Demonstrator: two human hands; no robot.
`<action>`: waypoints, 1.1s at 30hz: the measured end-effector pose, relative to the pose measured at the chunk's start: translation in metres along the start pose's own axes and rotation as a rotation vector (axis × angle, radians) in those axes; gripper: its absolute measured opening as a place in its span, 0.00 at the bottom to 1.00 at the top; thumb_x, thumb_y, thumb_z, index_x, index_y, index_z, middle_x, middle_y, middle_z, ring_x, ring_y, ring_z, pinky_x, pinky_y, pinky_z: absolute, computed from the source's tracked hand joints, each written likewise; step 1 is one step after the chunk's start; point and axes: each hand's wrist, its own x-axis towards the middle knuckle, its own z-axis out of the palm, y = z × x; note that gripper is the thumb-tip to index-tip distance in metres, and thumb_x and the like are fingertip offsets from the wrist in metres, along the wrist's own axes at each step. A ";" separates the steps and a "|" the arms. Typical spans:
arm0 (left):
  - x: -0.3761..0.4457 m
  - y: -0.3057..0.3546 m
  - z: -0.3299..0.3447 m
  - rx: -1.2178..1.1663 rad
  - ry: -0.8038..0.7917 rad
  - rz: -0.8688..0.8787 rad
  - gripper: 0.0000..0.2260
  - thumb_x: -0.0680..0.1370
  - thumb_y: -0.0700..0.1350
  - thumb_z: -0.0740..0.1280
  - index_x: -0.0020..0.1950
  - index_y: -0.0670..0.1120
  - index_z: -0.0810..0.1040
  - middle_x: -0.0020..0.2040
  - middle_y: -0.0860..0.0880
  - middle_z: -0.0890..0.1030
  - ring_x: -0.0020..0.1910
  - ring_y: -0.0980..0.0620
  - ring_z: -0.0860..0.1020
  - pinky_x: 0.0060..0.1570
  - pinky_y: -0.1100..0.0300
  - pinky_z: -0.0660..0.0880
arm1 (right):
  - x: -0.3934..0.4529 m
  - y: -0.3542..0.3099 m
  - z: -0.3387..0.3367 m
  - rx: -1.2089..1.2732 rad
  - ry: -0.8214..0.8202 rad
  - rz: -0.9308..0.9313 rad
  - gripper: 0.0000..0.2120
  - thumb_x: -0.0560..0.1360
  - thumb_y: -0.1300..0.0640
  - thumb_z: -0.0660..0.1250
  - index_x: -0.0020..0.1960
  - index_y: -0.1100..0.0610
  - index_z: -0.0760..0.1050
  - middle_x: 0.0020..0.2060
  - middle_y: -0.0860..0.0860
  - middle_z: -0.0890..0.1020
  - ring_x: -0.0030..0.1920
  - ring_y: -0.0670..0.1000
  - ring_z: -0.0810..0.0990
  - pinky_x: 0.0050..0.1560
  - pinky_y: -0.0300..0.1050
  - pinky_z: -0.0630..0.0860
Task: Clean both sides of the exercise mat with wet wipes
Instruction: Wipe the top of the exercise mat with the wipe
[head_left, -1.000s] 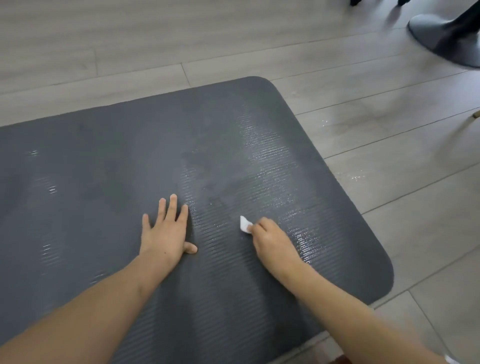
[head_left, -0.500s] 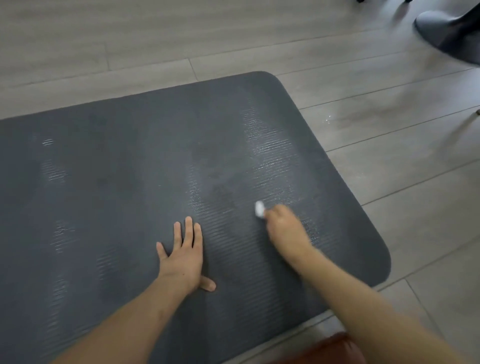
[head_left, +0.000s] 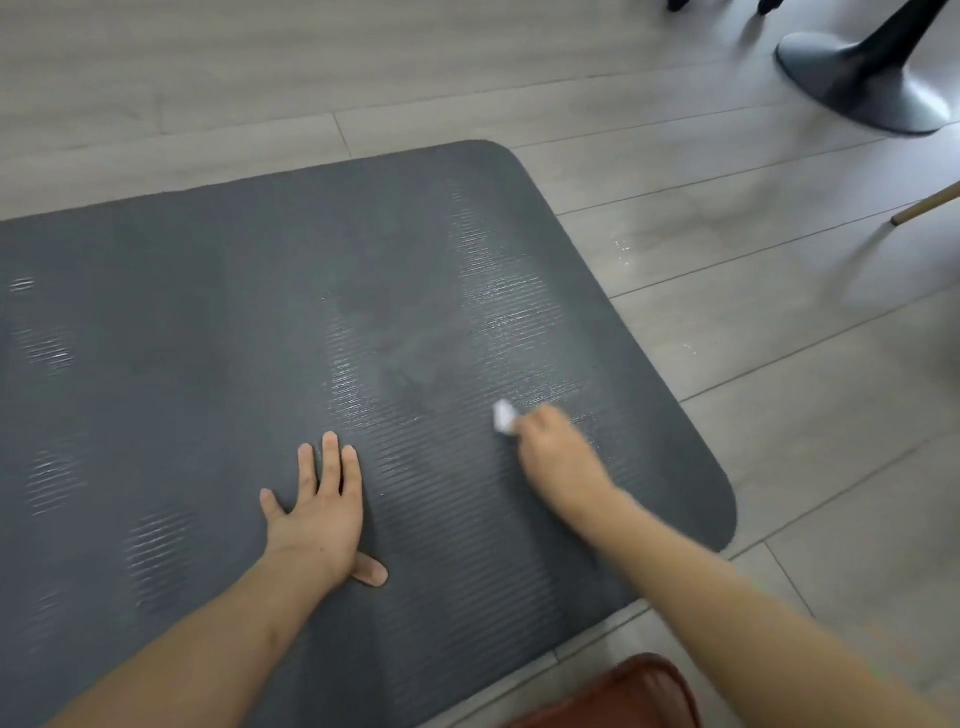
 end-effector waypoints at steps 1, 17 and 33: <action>0.000 0.000 0.000 0.002 -0.005 -0.004 0.69 0.68 0.63 0.80 0.79 0.43 0.25 0.74 0.46 0.17 0.78 0.41 0.24 0.76 0.26 0.46 | 0.010 0.033 -0.015 -0.042 0.048 0.144 0.12 0.76 0.60 0.55 0.49 0.62 0.76 0.45 0.59 0.75 0.46 0.61 0.75 0.44 0.54 0.75; 0.000 0.001 -0.003 0.021 -0.006 -0.011 0.69 0.67 0.63 0.80 0.79 0.43 0.25 0.75 0.45 0.18 0.78 0.40 0.24 0.76 0.26 0.49 | 0.017 0.050 -0.025 -0.037 0.101 0.215 0.14 0.80 0.56 0.54 0.51 0.62 0.75 0.44 0.60 0.76 0.47 0.61 0.75 0.48 0.54 0.71; 0.002 0.000 0.000 0.026 -0.005 -0.011 0.70 0.67 0.64 0.80 0.79 0.43 0.25 0.75 0.45 0.18 0.78 0.40 0.24 0.75 0.26 0.48 | -0.012 0.003 -0.017 0.012 -0.026 0.057 0.05 0.80 0.61 0.60 0.49 0.59 0.74 0.44 0.55 0.72 0.45 0.57 0.73 0.50 0.55 0.76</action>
